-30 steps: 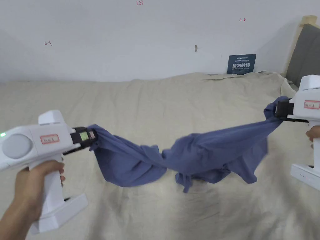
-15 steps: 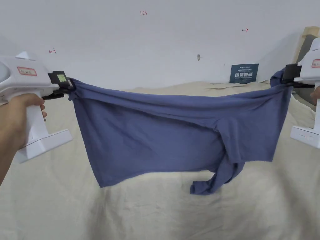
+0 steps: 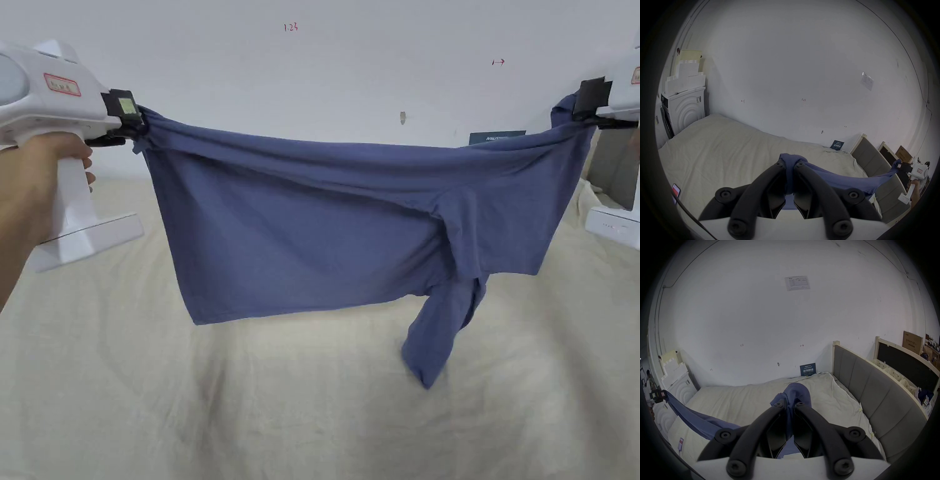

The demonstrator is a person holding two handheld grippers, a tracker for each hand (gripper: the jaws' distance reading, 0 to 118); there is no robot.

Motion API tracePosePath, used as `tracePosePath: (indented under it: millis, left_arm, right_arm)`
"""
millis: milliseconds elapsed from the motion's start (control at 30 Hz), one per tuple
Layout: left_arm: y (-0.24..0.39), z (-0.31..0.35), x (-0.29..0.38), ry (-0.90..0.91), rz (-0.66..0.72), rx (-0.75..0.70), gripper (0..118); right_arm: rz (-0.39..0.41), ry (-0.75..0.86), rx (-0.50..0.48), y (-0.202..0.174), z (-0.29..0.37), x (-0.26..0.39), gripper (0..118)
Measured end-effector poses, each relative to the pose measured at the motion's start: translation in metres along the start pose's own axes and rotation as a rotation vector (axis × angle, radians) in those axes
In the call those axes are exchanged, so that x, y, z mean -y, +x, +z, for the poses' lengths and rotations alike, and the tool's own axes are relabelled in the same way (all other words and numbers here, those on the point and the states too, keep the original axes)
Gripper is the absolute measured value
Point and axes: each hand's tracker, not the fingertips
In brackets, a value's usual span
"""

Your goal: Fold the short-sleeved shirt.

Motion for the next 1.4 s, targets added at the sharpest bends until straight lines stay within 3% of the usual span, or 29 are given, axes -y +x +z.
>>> tracePosePath:
  millis: [267,500,800,967,1267,1400]
  left_arm:
    - [-0.025,-0.042,0.072,-0.116,-0.029,-0.04,5]
    - [-0.048,-0.04,0.149,-0.208,-0.021,-0.072,5]
    - [-0.08,0.027,0.276,-0.338,-0.022,-0.1,5]
    - [-0.093,0.07,0.34,-0.419,-0.048,-0.124,5]
    - [-0.126,0.125,0.397,-0.494,0.006,-0.142,5]
    - [-0.141,0.146,0.406,-0.511,0.031,-0.168,5]
  right_arm:
    - [0.006,-0.081,0.006,0.015,-0.042,0.065,2]
    - [0.01,-0.162,-0.005,0.023,-0.05,0.137,2]
    - [-0.018,-0.231,-0.033,0.031,0.023,0.241,2]
    - [-0.102,-0.288,-0.045,0.033,0.07,0.3,2]
    - [-0.137,-0.331,-0.045,0.023,0.148,0.354,2]
    - [-0.114,-0.353,-0.018,0.024,0.175,0.365,2]
